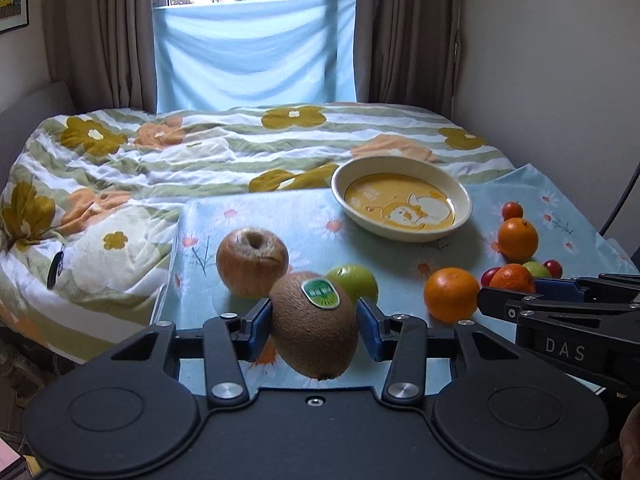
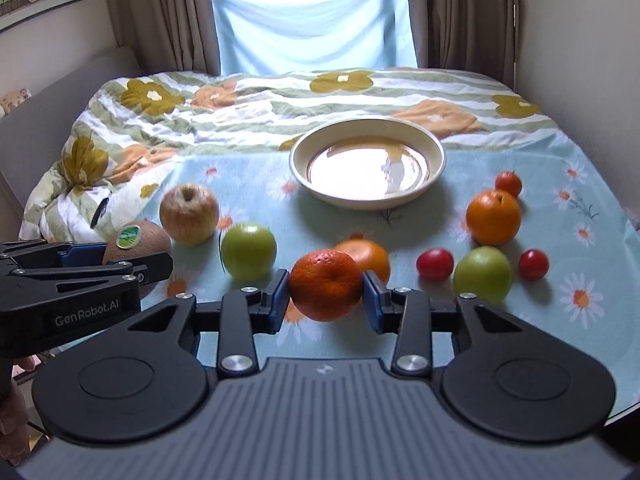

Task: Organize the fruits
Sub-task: 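Carry the kiwi with the left gripper while the right gripper carries the tangerine to the white bowl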

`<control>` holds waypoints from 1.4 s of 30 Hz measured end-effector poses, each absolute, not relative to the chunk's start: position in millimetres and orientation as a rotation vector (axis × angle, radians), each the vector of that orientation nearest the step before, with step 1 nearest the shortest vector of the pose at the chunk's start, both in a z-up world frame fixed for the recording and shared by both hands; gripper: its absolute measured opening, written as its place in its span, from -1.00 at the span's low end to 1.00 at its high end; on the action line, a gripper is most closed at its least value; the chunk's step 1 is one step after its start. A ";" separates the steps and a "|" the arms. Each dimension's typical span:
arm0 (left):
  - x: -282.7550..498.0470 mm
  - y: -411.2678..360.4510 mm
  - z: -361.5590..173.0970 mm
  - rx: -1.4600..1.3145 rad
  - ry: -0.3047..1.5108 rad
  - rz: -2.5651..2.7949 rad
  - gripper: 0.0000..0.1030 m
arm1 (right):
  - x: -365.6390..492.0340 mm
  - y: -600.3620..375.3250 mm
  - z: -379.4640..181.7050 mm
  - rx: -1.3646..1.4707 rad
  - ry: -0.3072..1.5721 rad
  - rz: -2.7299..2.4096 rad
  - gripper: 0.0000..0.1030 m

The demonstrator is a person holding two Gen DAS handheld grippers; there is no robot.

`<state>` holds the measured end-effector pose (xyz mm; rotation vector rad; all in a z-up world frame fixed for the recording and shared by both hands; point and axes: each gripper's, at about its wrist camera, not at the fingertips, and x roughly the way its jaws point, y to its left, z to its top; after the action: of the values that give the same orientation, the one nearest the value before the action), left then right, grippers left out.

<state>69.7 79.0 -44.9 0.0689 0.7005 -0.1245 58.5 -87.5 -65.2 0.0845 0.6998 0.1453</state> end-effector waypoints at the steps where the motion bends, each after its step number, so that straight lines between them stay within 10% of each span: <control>1: 69.5 76.6 -36.5 0.079 0.679 -0.131 -0.12 | 60.0 -89.3 -58.1 0.086 0.694 0.144 0.05; 5: 72.5 70.4 -16.5 0.094 0.625 -0.138 -0.12 | 65.8 -98.2 -37.8 0.082 0.684 0.135 0.05; 14: 60.1 92.2 -56.9 0.066 0.679 -0.026 0.63 | 81.2 -118.3 -59.8 0.063 0.750 0.165 0.05; 31: 72.2 78.8 -120.7 0.066 0.836 0.000 0.59 | 75.9 -119.0 -88.8 0.046 0.808 0.185 0.05; 42: 81.3 76.9 -138.5 0.037 0.889 -0.004 0.12 | 74.9 -119.6 -101.4 0.042 0.834 0.167 0.05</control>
<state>81.3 76.9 -138.5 0.0372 0.8889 -0.0039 74.9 -119.6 -101.4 0.0422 0.8345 0.1671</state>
